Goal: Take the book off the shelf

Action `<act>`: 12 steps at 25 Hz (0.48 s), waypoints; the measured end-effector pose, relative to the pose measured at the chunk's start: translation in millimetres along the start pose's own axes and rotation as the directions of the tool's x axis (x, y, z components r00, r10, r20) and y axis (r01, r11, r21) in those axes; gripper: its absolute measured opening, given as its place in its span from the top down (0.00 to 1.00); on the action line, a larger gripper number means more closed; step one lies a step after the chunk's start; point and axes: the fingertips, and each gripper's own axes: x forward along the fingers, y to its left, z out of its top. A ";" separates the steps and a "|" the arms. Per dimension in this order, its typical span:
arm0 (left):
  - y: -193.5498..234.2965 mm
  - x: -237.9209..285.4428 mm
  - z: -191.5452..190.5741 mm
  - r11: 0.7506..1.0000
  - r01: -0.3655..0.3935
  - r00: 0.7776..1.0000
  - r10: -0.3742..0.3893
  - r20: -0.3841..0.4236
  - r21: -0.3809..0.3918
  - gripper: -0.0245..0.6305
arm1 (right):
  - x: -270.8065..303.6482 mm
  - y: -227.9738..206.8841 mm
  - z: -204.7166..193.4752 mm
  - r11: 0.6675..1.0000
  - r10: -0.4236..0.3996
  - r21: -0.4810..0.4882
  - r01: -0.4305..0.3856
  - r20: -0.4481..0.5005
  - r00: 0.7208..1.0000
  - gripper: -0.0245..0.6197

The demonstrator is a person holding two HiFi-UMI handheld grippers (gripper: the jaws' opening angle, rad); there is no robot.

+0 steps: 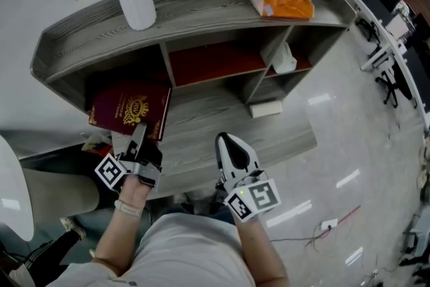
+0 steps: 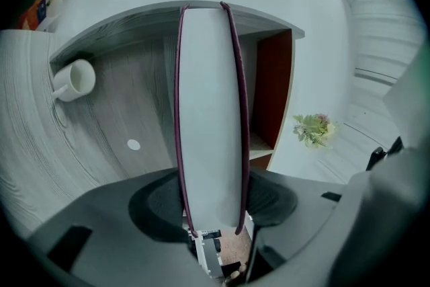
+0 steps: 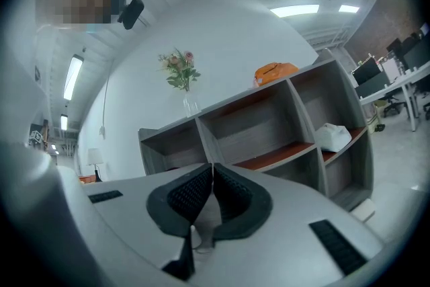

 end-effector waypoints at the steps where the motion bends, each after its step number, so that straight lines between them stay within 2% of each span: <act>1: 0.0 -1.8 -3.1 1.000 -0.001 1.000 0.001 -0.004 0.000 0.62 | -2.0 -0.8 0.1 1.000 -0.002 0.001 0.002 0.001 1.000 0.93; 12: -6.1 -16.8 -58.3 1.000 -0.001 0.996 -0.001 -0.089 -0.021 0.62 | -23.6 -10.5 -1.0 0.999 -0.034 0.028 0.033 0.015 0.999 0.93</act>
